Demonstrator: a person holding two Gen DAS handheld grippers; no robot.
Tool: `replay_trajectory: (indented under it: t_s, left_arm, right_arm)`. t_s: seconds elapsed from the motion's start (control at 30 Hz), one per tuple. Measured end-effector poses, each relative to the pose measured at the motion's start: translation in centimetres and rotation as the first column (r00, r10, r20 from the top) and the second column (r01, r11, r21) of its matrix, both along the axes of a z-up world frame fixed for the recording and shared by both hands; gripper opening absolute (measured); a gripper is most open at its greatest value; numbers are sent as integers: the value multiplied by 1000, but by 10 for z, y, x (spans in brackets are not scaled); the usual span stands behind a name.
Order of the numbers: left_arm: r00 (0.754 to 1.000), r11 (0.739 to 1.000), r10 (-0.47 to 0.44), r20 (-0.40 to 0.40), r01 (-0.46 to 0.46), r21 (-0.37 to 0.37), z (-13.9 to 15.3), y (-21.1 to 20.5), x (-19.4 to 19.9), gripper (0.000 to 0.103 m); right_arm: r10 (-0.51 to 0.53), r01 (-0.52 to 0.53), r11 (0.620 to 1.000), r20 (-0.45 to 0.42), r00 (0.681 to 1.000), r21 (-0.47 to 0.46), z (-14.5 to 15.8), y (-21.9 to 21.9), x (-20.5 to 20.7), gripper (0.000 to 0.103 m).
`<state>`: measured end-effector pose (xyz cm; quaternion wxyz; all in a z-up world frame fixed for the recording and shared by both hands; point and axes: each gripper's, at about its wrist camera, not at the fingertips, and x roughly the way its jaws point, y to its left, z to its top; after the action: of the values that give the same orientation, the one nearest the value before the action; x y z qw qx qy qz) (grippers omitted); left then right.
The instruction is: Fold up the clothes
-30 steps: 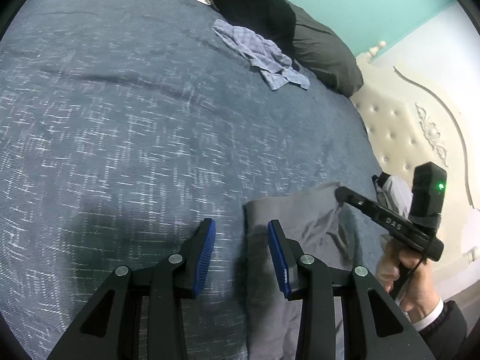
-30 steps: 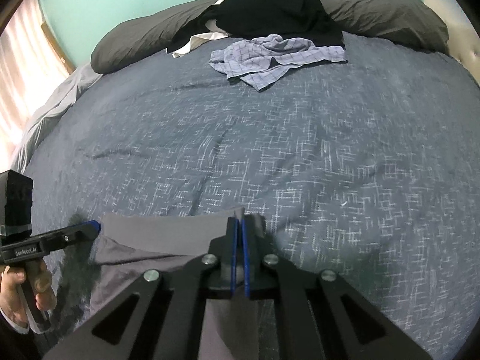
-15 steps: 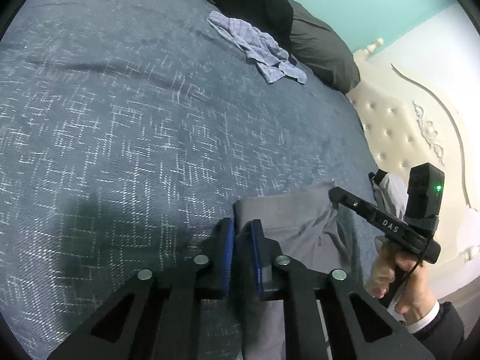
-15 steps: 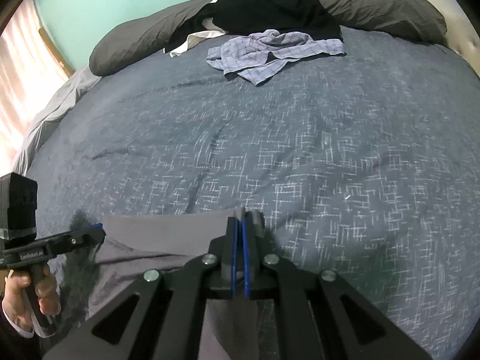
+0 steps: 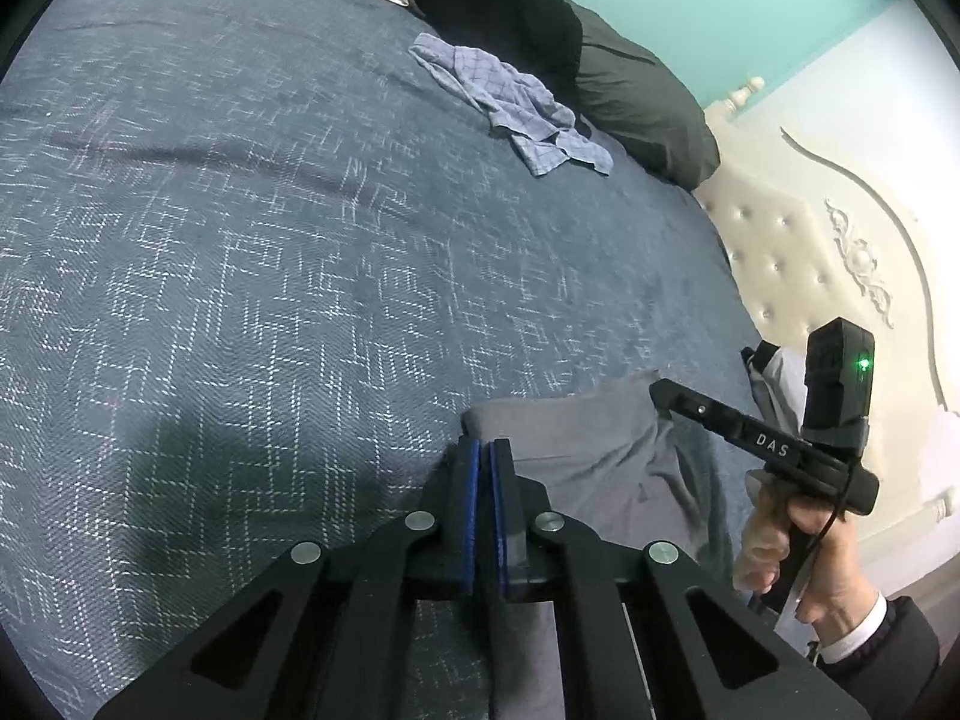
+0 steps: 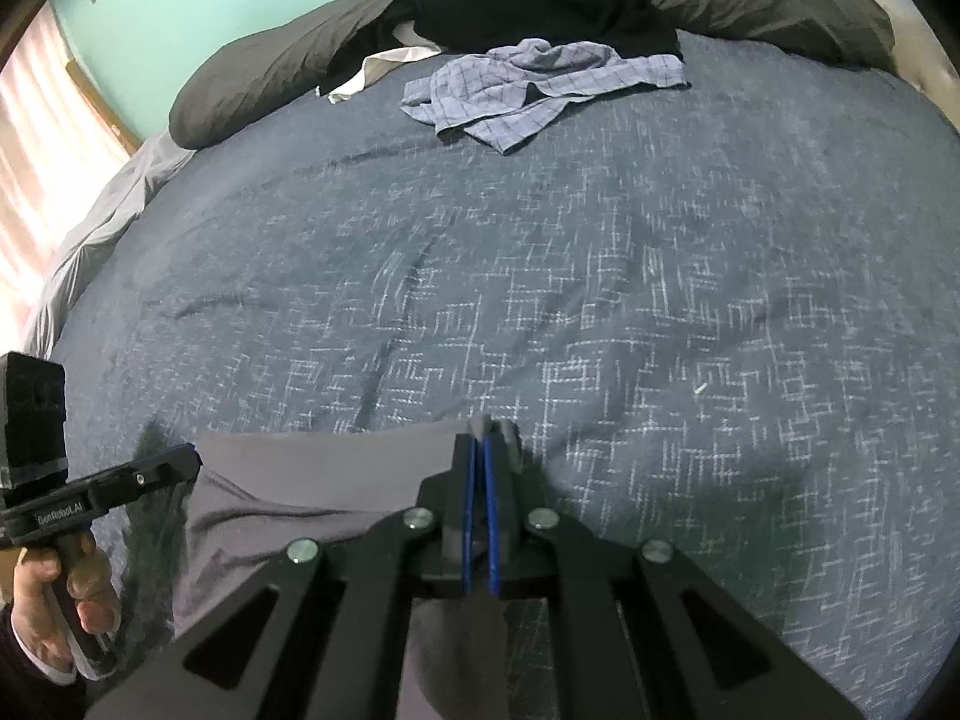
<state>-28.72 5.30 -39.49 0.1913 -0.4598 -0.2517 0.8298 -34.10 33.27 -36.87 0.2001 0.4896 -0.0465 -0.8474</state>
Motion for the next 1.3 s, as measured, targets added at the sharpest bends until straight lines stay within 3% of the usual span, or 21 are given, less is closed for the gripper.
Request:
replay_trajectory:
  t_s: [0.2, 0.33, 0.47, 0.67, 0.93, 1.2, 1.23, 1.3]
  left_arm:
    - [1000, 1000, 2, 6, -2, 4, -1, -1, -1, 4]
    - [1000, 1000, 3, 8, -3, 10, -2, -3, 0, 4]
    - [1000, 1000, 4, 10, -5, 10, -2, -4, 1, 4]
    - [1000, 1000, 5, 11, -5, 13, -1, -4, 1, 4]
    - [1000, 1000, 5, 11, -5, 0, -2, -2, 5, 4]
    - [1000, 1000, 5, 11, -5, -4, -3, -2, 4, 4]
    - [1000, 1000, 5, 10, -5, -7, -3, -2, 4, 4]
    - [1000, 1000, 4, 9, -3, -12, -4, -1, 4, 4]
  right_arm:
    - [-66, 71, 993, 60, 996, -97, -2, 14, -10, 7]
    - [-78, 82, 993, 58, 995, -80, 0, 16, -10, 14]
    - [-119, 125, 983, 51, 992, -133, 12, 34, 3, 15]
    - [-165, 180, 967, 94, 982, -178, 23, 67, 70, 16]
    - [-250, 269, 958, 171, 953, -100, -5, 90, 164, 16]
    - [-253, 287, 944, 203, 946, -161, -27, 88, 175, 15]
    - [-257, 291, 941, 196, 946, -171, -26, 90, 176, 7]
    - [-262, 295, 937, 184, 947, -186, -22, 95, 181, 4]
